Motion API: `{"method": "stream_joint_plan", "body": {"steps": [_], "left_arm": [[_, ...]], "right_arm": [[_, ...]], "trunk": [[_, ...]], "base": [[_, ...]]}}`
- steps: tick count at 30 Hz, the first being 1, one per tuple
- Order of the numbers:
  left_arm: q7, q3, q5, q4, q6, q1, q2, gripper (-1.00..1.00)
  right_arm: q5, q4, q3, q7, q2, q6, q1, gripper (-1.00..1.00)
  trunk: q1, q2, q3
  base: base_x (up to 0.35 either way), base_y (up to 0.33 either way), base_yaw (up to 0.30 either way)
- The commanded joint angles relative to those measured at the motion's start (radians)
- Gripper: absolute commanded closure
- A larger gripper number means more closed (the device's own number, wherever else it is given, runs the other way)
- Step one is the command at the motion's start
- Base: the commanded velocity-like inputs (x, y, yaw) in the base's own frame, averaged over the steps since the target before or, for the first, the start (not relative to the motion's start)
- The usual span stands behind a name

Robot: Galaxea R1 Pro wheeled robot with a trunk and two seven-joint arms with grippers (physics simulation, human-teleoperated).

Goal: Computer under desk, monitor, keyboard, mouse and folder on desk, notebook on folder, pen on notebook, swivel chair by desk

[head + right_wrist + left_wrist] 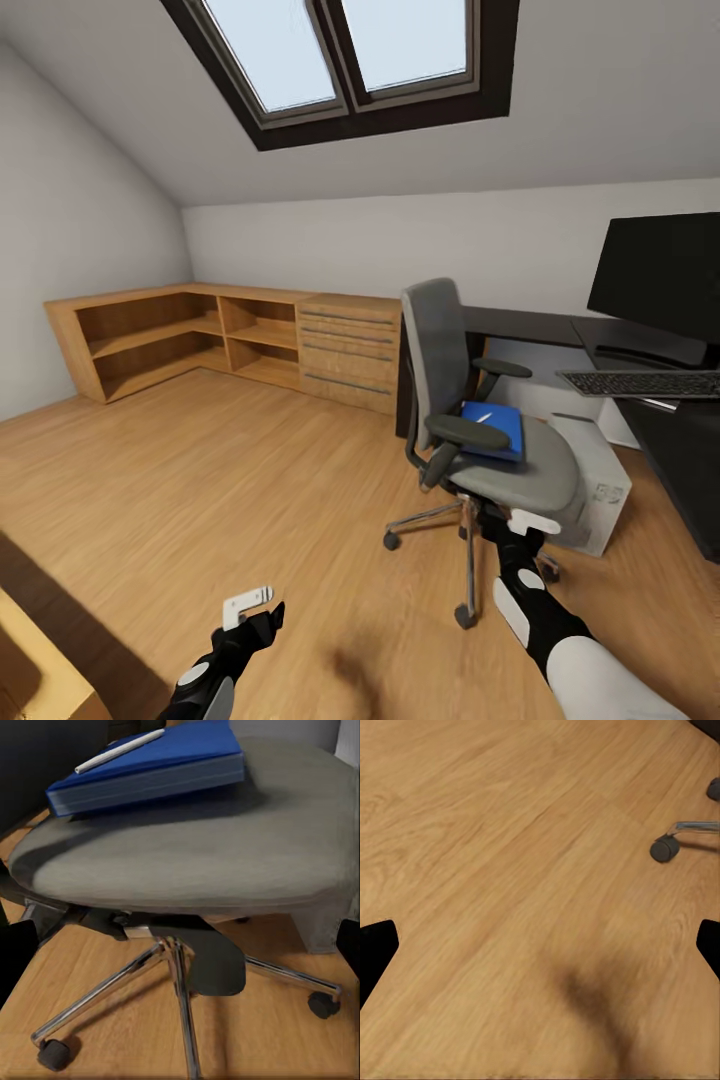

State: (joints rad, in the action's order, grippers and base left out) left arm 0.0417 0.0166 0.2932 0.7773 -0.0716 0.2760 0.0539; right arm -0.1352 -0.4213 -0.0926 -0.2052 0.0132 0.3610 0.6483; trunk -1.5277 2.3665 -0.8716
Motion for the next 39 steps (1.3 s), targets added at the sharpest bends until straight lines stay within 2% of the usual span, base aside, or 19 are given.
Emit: {"method": "stream_joint_plan", "body": {"steps": [1,16,24,32,39], "left_arm": [[0.004,0.002,0.009,0.002,-0.005,0.000,0.000,-1.00],[0.004,0.002,0.009,0.001,-0.005,0.000,0.000,-1.00],[0.004,0.002,0.009,0.001,-0.005,0.000,0.000,-1.00],[0.004,0.002,0.009,0.001,-0.005,0.000,0.000,-1.00],[0.004,0.002,0.009,0.001,-0.005,0.000,0.000,-1.00]], "right_arm": [[-0.010,0.001,0.002,0.002,0.001,0.005,0.001,-1.00],[-0.033,0.004,-0.001,0.007,0.040,0.006,0.001,-1.00],[-0.066,0.004,-0.001,0.063,0.044,0.006,0.001,-1.00],[-0.072,0.002,0.001,0.091,0.036,0.005,0.001,-1.00],[-0.072,0.000,0.001,0.090,0.003,0.004,0.001,-1.00]], "trunk": [[0.001,0.000,-0.001],[0.001,0.000,-0.001],[0.001,0.000,-0.001],[0.001,0.000,-0.001],[0.001,0.000,0.000]], "base": [[-0.173,-0.051,0.000],[-0.117,-0.081,0.000],[-0.009,-0.007,0.000],[-0.001,-0.001,0.000],[0.000,0.000,-0.048]]}}
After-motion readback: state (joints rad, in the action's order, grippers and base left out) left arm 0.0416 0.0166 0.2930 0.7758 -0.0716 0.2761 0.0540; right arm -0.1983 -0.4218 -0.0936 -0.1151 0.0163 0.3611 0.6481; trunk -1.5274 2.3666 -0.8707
